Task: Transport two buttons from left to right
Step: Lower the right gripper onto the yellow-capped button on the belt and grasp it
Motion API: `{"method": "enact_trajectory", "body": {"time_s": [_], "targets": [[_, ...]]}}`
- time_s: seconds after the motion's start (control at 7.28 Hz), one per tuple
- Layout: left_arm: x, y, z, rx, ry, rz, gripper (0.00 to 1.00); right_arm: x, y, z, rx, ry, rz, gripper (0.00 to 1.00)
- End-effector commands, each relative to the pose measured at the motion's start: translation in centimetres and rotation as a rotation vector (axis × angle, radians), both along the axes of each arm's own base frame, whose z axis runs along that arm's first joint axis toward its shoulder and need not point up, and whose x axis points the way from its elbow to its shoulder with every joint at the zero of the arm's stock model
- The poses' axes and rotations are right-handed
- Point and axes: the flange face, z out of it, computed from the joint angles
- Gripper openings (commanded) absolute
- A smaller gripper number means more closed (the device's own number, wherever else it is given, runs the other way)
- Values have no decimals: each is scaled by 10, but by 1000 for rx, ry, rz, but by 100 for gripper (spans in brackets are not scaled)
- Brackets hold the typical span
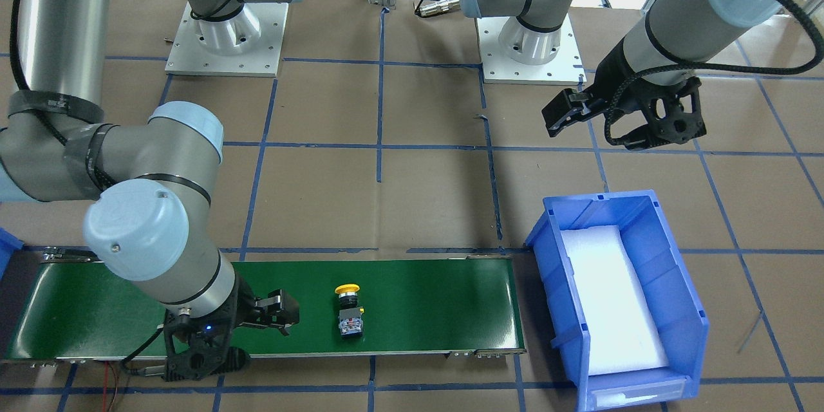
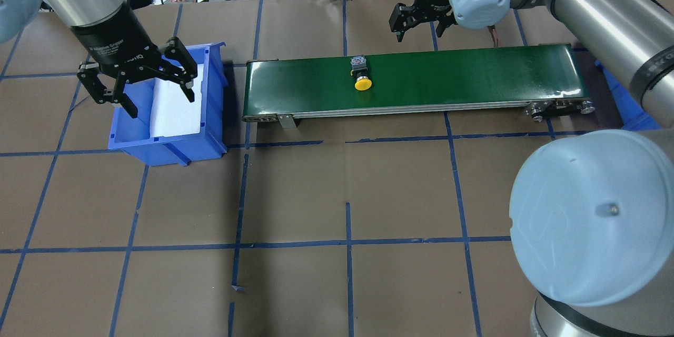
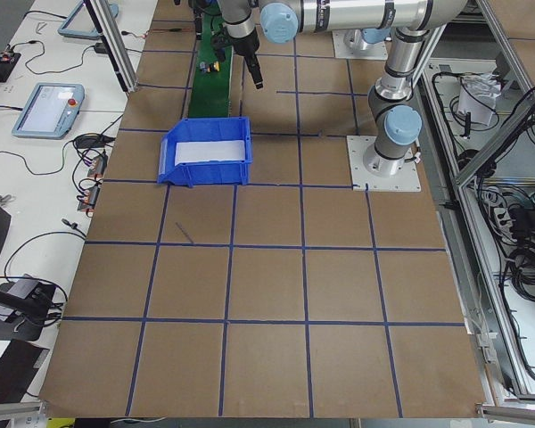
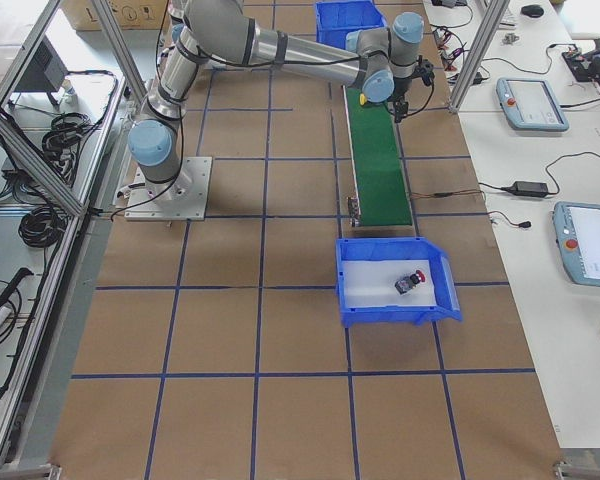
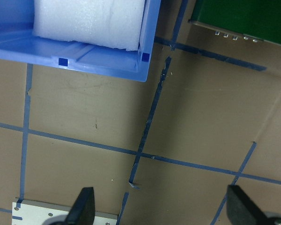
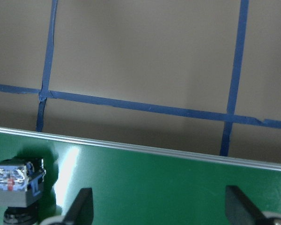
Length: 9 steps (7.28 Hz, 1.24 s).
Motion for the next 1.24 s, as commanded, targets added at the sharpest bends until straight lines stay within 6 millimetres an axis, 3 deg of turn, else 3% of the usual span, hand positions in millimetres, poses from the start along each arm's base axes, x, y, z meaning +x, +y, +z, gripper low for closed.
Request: {"method": "enact_trajectory", "body": {"time_s": [0.0,0.27,0.41,1.1], "targets": [[16,-11,8,-53,-147,-39,100,29,14,-9,31,3,10,100],[16,-10,7,-51,-144,-37,100,66,29,-12,38,49,-9,100],[16,-9,8,-52,-144,-37,100,76,35,-13,40,80,-1,99],[15,-5,3,-42,-143,-36,100,75,30,-28,37,76,-7,95]]}}
